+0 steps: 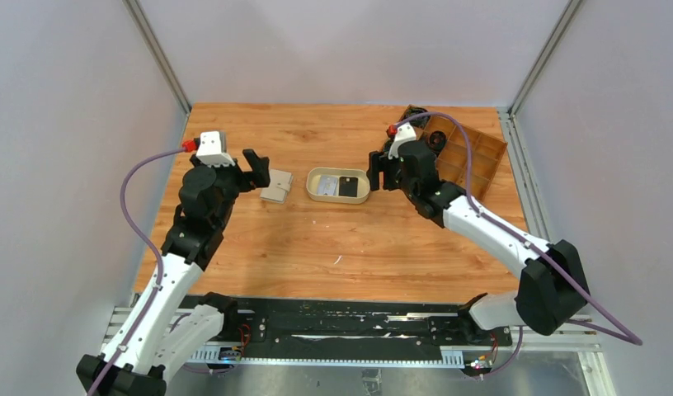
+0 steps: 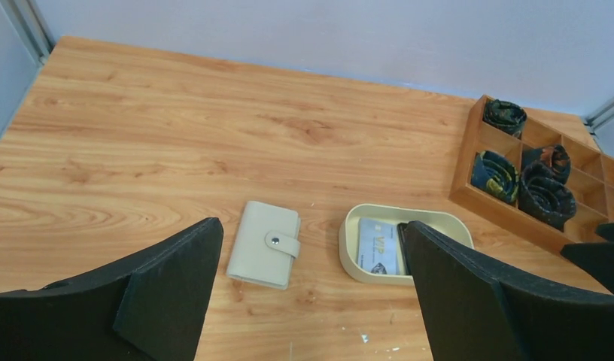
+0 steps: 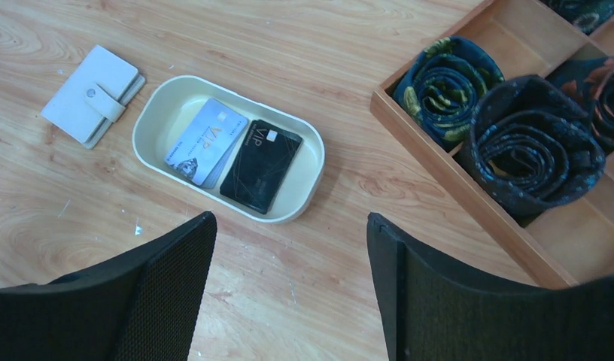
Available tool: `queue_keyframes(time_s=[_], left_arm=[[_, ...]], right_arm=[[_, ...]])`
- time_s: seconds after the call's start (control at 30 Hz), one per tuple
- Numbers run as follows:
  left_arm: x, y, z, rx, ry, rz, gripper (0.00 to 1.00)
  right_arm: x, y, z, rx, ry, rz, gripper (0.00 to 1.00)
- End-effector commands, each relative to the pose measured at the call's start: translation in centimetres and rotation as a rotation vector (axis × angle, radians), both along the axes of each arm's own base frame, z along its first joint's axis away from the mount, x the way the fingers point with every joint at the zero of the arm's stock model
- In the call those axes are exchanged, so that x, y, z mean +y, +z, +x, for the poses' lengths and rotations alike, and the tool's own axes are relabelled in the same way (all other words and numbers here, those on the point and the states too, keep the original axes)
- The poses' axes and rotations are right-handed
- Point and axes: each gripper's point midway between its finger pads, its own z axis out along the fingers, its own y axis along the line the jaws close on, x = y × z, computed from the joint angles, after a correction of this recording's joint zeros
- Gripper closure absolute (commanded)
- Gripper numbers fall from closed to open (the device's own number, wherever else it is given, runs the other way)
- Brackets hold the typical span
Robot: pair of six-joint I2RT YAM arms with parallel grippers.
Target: Take the credit cards out of the card holder
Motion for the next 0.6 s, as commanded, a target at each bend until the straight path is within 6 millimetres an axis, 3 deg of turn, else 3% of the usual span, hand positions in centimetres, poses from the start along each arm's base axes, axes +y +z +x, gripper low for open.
queue_keyframes(time_s=[0.0,0.17,0.3,0.57], left_arm=[[0.2,0.3,-0.6,-0.067,-0.013,0.035,0.00],[0.0,-0.6,-0.5,-0.078,-0.026,0.042,0.00],[-0.3,-1.2,-0.1,-0.039,-0.046,0.072,0.00],[0.0,-1.8,-0.2,-0.034,-0.028,0.073,0.00]], right_arm=[[-1.2,-2.0,-0.8,0.014,-0.049,-0.032,0.22],[-0.3,-2.7,-0.3,0.028,-0.018,-0.042,0.22],[-0.8,-3.2,0.2,0.040,-0.070,-0.042,0.21],[-1.6,-3.5,-0.7,0.049,-0.072,-0.067,0.21]])
